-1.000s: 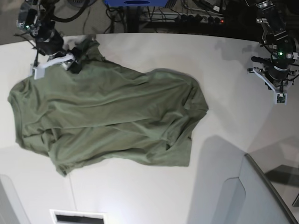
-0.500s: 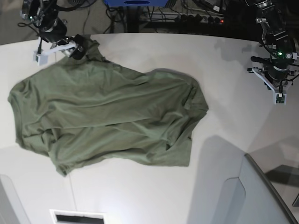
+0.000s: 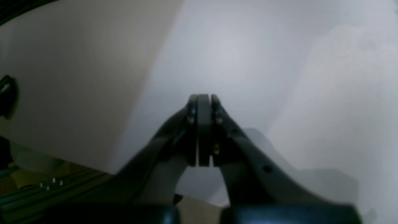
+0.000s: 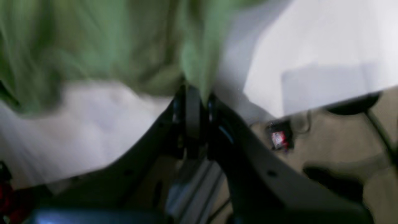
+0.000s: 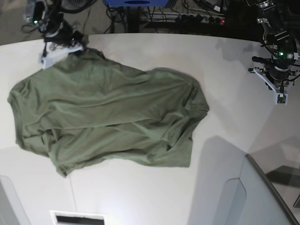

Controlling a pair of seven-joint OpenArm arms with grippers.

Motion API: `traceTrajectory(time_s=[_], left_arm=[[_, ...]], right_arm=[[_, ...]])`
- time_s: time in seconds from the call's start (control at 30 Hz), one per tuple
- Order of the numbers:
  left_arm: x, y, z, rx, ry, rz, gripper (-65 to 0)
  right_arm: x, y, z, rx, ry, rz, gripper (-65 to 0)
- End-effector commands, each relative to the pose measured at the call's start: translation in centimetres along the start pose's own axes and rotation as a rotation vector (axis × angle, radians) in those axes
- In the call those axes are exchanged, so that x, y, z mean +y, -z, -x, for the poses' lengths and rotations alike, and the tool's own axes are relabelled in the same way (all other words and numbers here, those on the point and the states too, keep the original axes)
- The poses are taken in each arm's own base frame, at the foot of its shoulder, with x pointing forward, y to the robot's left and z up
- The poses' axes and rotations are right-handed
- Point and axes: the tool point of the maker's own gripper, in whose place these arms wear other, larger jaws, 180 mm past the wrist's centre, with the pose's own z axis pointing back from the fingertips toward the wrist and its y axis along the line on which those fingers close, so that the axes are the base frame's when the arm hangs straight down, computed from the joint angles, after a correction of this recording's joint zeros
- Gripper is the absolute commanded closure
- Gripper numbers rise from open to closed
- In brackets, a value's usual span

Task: Layout the t-shirt on the table in an organized manner, then fold the t-shirt properly
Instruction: 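Grasp the shirt's collar corner with the right gripper and pull it outward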

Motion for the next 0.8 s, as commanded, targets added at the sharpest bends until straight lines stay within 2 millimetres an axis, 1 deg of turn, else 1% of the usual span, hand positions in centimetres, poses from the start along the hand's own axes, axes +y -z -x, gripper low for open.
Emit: traceTrajectory(time_s=[0.0, 0.03, 0.07, 0.13, 0.2, 0.3, 0.33, 0.4, 0.43, 0.47, 0.53, 0.6, 0.63, 0.67, 0.7, 0.73, 0.77], left_arm=[[1.2, -0.2, -1.4, -0.041, 0.013, -0.028, 0.0], [1.3, -0.2, -1.5, -0.044, 0.012, -0.028, 0.0], [1.3, -0.2, -1.6, -0.046, 0.011, -0.028, 0.0], [1.3, -0.2, -1.6, -0.047, 0.012, -0.029, 0.0], [1.4, -0.3, -1.8, -0.051, 0.011, -0.032, 0.0], [1.3, -0.3, -1.8, -0.053, 0.012, -0.031, 0.0], [1.3, -0.3, -1.9, -0.053, 0.013, -0.03, 0.0], [1.3, -0.3, -1.9, -0.053, 0.013, -0.03, 0.0], [1.2, -0.3, -1.9, -0.054, 0.014, -0.029, 0.0], [1.2, -0.3, -1.9, -0.054, 0.014, -0.029, 0.0], [1.2, -0.3, -1.9, -0.054, 0.014, -0.029, 0.0], [1.3, -0.3, -1.9, -0.055, 0.015, -0.03, 0.0], [1.3, -0.3, -1.9, -0.053, 0.014, -0.031, 0.0], [1.3, -0.2, -1.8, -0.05, 0.014, -0.03, 0.0], [1.3, -0.2, -1.7, -0.048, 0.013, -0.028, 0.0], [1.3, -0.2, -1.7, -0.048, 0.013, -0.028, 0.0], [1.3, -0.2, -1.7, -0.048, 0.013, -0.028, 0.0]], right_arm=[[0.9, -0.6, -1.9, -0.044, -0.008, -0.015, -0.6], [1.4, -1.0, -3.1, -0.06, -0.003, -0.014, -0.6], [2.0, -1.1, -3.8, -0.057, 0.0, -0.018, -0.6], [3.2, -1.1, -6.0, -0.041, -0.014, -0.03, -0.6], [4.9, -1.0, -7.6, -0.004, -0.025, -0.057, -0.6], [8.0, -0.7, -10.8, 0.015, -0.058, -0.111, -0.6], [8.6, -0.5, -11.9, 0.022, -0.069, -0.12, -0.6], [10.1, 0.8, -13.4, 0.054, -0.104, -0.13, -0.6], [10.5, 1.4, -14.6, 0.059, -0.136, -0.121, -0.8], [10.8, 2.4, -15.2, 0.08, -0.168, -0.108, -0.8], [10.9, 4.5, -16.0, 0.123, -0.205, -0.071, -1.5], [10.2, 6.6, -16.8, 0.151, -0.207, -0.024, -7.5], [9.8, 7.6, -16.9, 0.16, -0.208, 0.0, -12.5], [9.5, 8.1, -17.5, 0.15, -0.213, 0.017, -17.6], [9.5, 8.5, -18.1, 0.135, -0.225, 0.03, -24.3], [9.7, 8.6, -18.9, 0.105, -0.252, 0.037, -32.3], [9.8, 8.5, -19.5, 0.076, -0.285, 0.044, -38.9]])
